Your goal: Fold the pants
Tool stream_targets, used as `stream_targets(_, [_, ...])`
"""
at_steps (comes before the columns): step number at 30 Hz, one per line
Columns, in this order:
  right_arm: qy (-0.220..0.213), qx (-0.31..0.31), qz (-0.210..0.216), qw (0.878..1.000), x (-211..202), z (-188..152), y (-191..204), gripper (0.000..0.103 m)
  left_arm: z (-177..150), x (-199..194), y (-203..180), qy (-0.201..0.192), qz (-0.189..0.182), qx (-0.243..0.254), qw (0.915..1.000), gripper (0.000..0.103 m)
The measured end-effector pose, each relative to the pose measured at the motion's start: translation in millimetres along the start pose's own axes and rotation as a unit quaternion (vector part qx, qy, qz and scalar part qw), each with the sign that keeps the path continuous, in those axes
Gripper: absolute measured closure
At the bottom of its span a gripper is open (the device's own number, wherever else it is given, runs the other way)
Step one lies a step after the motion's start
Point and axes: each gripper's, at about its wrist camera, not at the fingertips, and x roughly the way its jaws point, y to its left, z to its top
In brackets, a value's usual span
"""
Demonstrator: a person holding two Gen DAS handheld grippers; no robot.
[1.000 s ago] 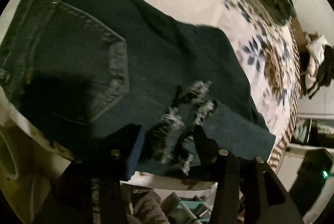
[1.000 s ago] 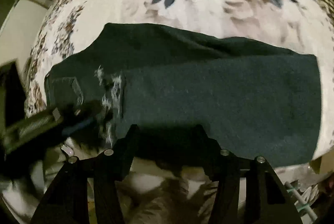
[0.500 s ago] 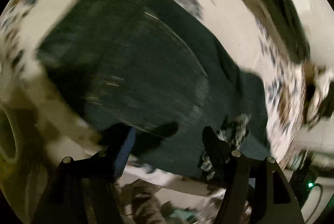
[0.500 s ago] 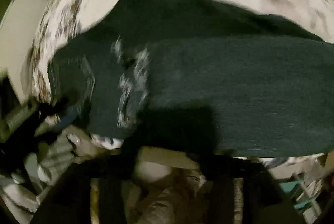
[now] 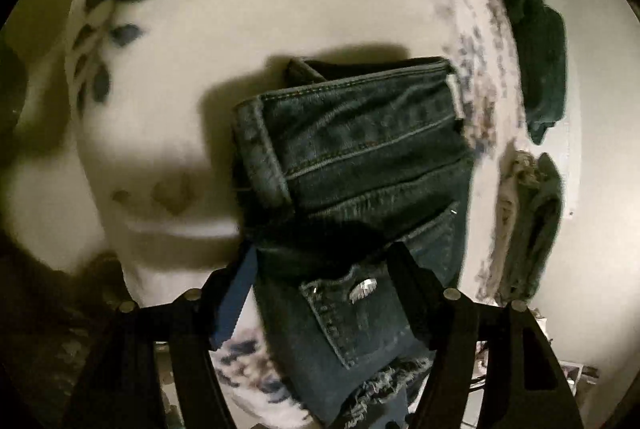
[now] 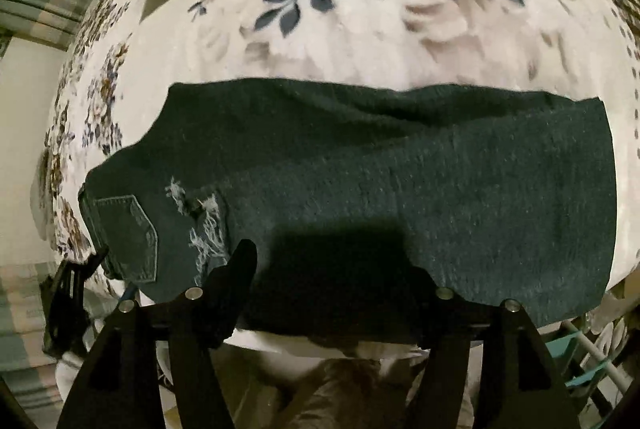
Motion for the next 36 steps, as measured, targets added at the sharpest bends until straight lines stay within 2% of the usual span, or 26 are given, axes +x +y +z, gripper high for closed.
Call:
stream_targets(5, [0.000, -0.004, 0.006, 1.000, 2.5, 3.9, 11.4, 0.036, 4.9, -10.5, 26.1, -0.020, -0.039, -0.018, 0.9989, 0.037])
stream_targets(8, [0.001, -0.008, 0.009, 1.000, 4.0, 3.0, 15.7, 0.036, 22.3, -4.9, 20.2, -0.038, -0.051, -0.008, 0.9980, 0.037])
stream_targets(13, [0.002, -0.005, 0.010, 1.000, 7.1, 3.4, 14.2, 0.036, 47.4, 17.1, -4.6, -0.050, -0.034, 0.042, 0.9973, 0.030])
stream_targets(14, [0.003, -0.001, 0.010, 1.000, 7.4, 3.5, 11.9, 0.036, 50.2, 19.6, -6.6, -0.054, -0.039, 0.046, 0.9967, 0.021])
stream_targets(15, [0.003, 0.001, 0.011, 1.000, 7.3, 3.4, 10.3, 0.036, 52.4, 21.6, -10.3, -0.059, -0.044, 0.048, 0.9962, 0.018])
stream_targets(18, [0.001, 0.006, 0.012, 1.000, 5.1, 3.5, 5.1, 0.036, 53.8, 25.0, -16.8, -0.065, -0.032, 0.045, 0.9964, 0.018])
stream_targets(20, [-0.002, 0.008, 0.012, 1.000, 2.6, 3.1, 1.4, 0.036, 52.3, 23.9, -16.3, -0.073, -0.038, 0.037, 0.9959, 0.018])
stream_targets(21, [-0.003, 0.009, 0.012, 1.000, 1.5, 3.0, -0.2, 0.036, 50.8, 22.0, -16.3, -0.082, -0.042, 0.033, 0.9952, 0.022])
stream_targets(22, [-0.005, 0.009, 0.013, 1.000, -0.1, 2.5, -2.4, 0.036, 49.5, 19.8, -16.8, -0.088, -0.038, 0.034, 0.9948, 0.043])
stream_targets(23, [-0.008, 0.008, 0.012, 1.000, -2.6, 2.2, -4.7, 0.036, 47.7, 16.6, -17.5, -0.092, -0.033, 0.040, 0.9944, 0.070])
stream_targets(24, [-0.011, 0.008, 0.012, 1.000, -4.5, 2.0, -6.7, 0.036, 44.8, 11.8, -19.6, -0.097, -0.032, 0.050, 0.9935, 0.074])
stream_targets(28, [-0.025, 0.017, 0.016, 0.999, -14.0, -0.8, -21.3, 0.036, 25.9, -14.9, -49.1, -0.127, -0.032, 0.115, 0.9847, 0.081])
stream_targets(31, [-0.028, 0.031, 0.022, 0.999, -21.4, -6.1, -39.8, 0.036, 2.8, -40.5, -83.4, -0.144, -0.047, 0.171, 0.9736, 0.083])
stream_targets(32, [-0.028, 0.034, 0.024, 0.999, -24.7, -8.3, -47.5, 0.036, -7.5, -48.9, -97.5, -0.148, -0.053, 0.192, 0.9687, 0.084])
stream_targets(36, [-0.035, 0.036, 0.022, 0.998, -44.3, -14.8, -73.0, 0.036, -69.9, -78.6, -161.1, -0.156, -0.077, 0.293, 0.9402, 0.085])
